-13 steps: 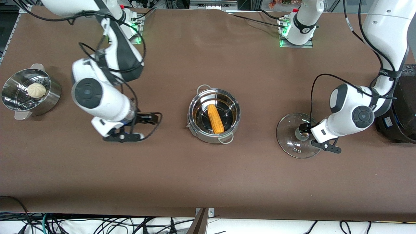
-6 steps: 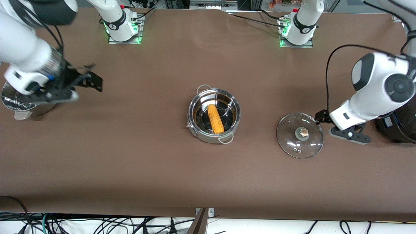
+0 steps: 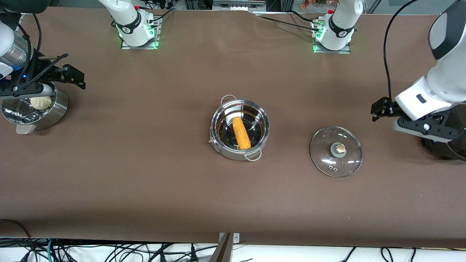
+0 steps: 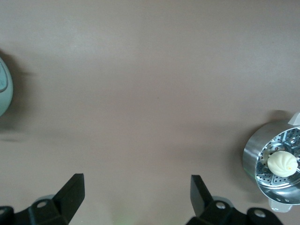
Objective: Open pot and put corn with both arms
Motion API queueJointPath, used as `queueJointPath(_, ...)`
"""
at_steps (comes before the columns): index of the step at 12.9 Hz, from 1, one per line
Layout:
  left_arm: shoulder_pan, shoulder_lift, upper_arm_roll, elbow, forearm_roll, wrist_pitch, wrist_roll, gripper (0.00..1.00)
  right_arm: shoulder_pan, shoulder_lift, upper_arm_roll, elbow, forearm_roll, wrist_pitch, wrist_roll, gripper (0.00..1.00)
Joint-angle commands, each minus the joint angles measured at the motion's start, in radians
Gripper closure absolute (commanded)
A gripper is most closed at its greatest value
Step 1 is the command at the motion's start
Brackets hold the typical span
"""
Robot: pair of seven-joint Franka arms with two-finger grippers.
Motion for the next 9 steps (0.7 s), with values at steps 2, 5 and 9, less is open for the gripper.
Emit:
queueJointPath(2, -0.148, -0.105, 0.226, -0.052, -0.028, -0.023, 0.005, 0.00, -0.011, 0.000, 0.005, 0.000, 0.011, -0.002, -0.019, 0.00)
queueJointPath(5, -0.221, -0.166, 0.350, -0.128, -0.059, -0.022, 0.000, 0.00, -0.011, 0.004, -0.020, 0.009, 0.011, -0.001, -0.018, 0.00)
queueJointPath(9, -0.251, -0.243, 0.381, -0.221, -0.165, -0.020, -0.195, 0.00, -0.014, 0.015, -0.028, 0.034, 0.011, -0.002, -0.019, 0.00)
